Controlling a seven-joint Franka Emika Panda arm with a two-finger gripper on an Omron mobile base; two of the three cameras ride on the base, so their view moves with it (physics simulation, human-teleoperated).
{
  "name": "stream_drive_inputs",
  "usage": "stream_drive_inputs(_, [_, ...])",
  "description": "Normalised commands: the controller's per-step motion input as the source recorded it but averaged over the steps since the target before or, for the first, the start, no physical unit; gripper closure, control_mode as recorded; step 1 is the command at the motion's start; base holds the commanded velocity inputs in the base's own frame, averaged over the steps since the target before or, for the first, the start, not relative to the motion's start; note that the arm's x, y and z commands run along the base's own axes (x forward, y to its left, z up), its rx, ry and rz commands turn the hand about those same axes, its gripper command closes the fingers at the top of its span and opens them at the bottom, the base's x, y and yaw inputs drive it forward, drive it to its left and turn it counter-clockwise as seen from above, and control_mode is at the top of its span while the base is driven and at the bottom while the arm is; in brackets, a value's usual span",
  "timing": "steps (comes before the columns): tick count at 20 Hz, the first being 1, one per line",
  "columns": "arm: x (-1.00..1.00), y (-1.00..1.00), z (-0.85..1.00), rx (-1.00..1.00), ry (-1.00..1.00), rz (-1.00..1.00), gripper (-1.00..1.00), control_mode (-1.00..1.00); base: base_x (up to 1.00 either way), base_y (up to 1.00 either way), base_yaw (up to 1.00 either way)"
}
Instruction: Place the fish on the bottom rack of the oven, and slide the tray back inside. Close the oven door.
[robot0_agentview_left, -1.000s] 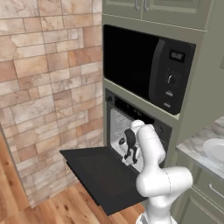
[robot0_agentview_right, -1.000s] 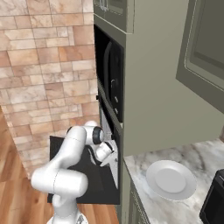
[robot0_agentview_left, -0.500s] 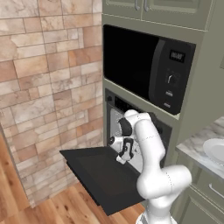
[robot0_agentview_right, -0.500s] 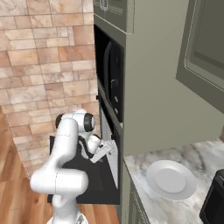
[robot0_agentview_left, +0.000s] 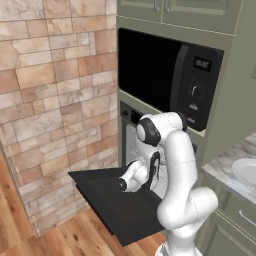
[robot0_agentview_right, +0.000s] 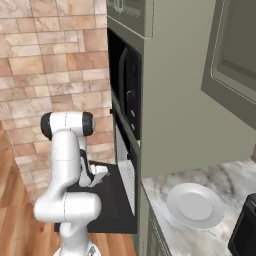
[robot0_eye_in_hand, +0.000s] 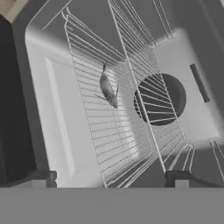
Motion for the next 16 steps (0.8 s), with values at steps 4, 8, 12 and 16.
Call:
stream_drive_inputs(4, [-0.87, 0.49, 1.0, -0.07, -0.37, 0.0, -1.0, -1.0, 0.0, 0.0, 0.0])
stream_drive_inputs(8, [-0.43, 0.15, 1.0, 0.0, -0.16, 0.0, -1.0, -1.0, 0.0, 0.0, 0.0])
stream_drive_inputs(12, [-0.21, 0.15, 1.0, -0.01, -0.05, 0.0, -1.0, -1.0, 0.0, 0.0, 0.0])
stream_drive_inputs(16, [-0.11, 0.13, 1.0, 0.0, -0.01, 0.0, -1.0, -1.0, 0.0, 0.0, 0.0])
